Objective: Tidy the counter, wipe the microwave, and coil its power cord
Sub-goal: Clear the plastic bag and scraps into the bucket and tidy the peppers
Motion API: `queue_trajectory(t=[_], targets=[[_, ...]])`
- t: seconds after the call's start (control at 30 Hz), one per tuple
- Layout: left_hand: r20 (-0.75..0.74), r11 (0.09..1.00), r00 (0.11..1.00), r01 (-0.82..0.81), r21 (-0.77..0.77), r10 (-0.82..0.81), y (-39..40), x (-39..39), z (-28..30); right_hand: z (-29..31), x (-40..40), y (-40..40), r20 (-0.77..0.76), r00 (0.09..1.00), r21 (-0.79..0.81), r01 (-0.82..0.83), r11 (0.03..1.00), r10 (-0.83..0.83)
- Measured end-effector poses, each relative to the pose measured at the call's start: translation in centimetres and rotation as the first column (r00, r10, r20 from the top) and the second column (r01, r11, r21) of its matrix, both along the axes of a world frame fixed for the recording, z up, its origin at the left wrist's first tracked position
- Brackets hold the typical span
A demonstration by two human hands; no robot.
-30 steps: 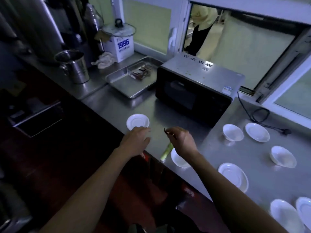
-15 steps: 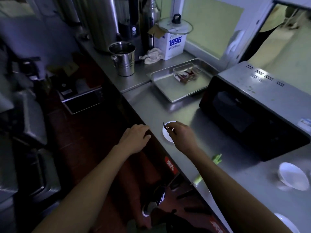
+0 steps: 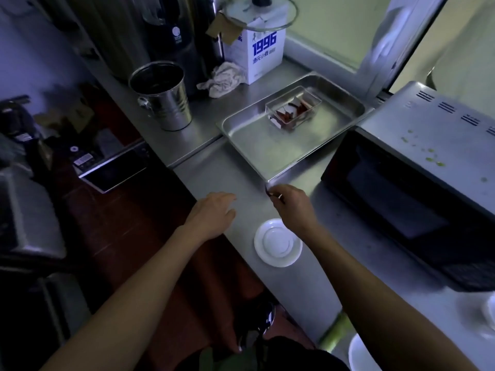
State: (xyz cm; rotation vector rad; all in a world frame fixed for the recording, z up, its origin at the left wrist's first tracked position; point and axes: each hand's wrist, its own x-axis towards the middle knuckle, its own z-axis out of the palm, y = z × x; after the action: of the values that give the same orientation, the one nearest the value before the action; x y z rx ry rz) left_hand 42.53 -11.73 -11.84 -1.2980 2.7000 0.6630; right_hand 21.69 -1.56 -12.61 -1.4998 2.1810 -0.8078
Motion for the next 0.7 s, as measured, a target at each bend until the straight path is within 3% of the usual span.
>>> queue_trajectory(t=[0.5, 0.7], targets=[[-0.134, 0.982, 0.972, 0.188, -0.037, -0.191, -10.2, -10.7, -0.7, -0.2, -7.5, -6.7, 0.004, 0.983, 0.015, 0.185, 0.983, -0.185], [-0.131, 0.966, 0.965, 0.241, 0.091, -0.228, -17.6, -14.6, -2.4, -1.1, -8.8, -12.1, -0.078, 0.977, 0.075, 0.205, 0.976, -0.199]])
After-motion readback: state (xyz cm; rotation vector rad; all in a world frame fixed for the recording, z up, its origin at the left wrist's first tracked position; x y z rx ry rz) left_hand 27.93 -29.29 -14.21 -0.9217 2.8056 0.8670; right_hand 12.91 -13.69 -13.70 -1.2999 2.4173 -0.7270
